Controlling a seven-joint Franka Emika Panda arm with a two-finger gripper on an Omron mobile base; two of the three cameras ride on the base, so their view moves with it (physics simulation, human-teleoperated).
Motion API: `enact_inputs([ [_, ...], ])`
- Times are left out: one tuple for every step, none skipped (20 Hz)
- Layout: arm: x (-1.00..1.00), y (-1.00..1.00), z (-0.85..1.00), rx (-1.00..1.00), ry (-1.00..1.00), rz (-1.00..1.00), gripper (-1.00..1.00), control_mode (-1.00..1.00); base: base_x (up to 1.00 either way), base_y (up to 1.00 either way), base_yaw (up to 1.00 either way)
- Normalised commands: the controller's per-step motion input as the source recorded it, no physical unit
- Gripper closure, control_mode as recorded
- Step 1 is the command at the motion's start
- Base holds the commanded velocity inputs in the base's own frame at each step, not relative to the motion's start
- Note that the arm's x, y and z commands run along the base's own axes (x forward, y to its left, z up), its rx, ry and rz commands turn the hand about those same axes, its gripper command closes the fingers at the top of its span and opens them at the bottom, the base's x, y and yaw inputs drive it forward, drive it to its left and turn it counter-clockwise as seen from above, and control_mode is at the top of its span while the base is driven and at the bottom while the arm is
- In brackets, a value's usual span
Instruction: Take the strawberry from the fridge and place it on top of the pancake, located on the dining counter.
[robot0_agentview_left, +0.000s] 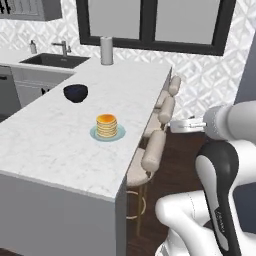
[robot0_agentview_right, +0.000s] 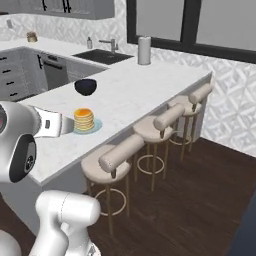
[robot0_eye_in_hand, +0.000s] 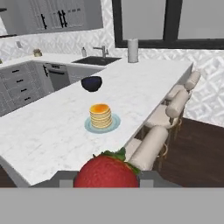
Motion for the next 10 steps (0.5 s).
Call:
enact_inputs([
  [0.0,0.0,0.0,0.0,0.0,0.0,1.0,1.0,0.42,-0.49,0.52],
  [0.0,0.0,0.0,0.0,0.0,0.0,1.0,1.0,0.48,-0.46,0.53],
  [0.0,0.0,0.0,0.0,0.0,0.0,1.0,1.0,0.6,-0.45,0.54],
  [0.0,0.0,0.0,0.0,0.0,0.0,1.0,1.0,0.63,-0.41,0.54],
  [0.0,0.0,0.0,0.0,0.0,0.0,1.0,1.0,0.59,-0.39,0.53],
  [0.0,0.0,0.0,0.0,0.0,0.0,1.0,1.0,0.54,-0.46,0.53],
  [0.0,0.0,0.0,0.0,0.0,0.0,1.0,1.0,0.53,-0.49,0.53],
  [0.0,0.0,0.0,0.0,0.0,0.0,1.0,1.0,0.46,-0.53,0.54],
  [0.0,0.0,0.0,0.0,0.0,0.0,1.0,1.0,0.49,-0.5,0.5],
  [0.0,0.0,0.0,0.0,0.0,0.0,1.0,1.0,0.66,-0.35,0.47],
])
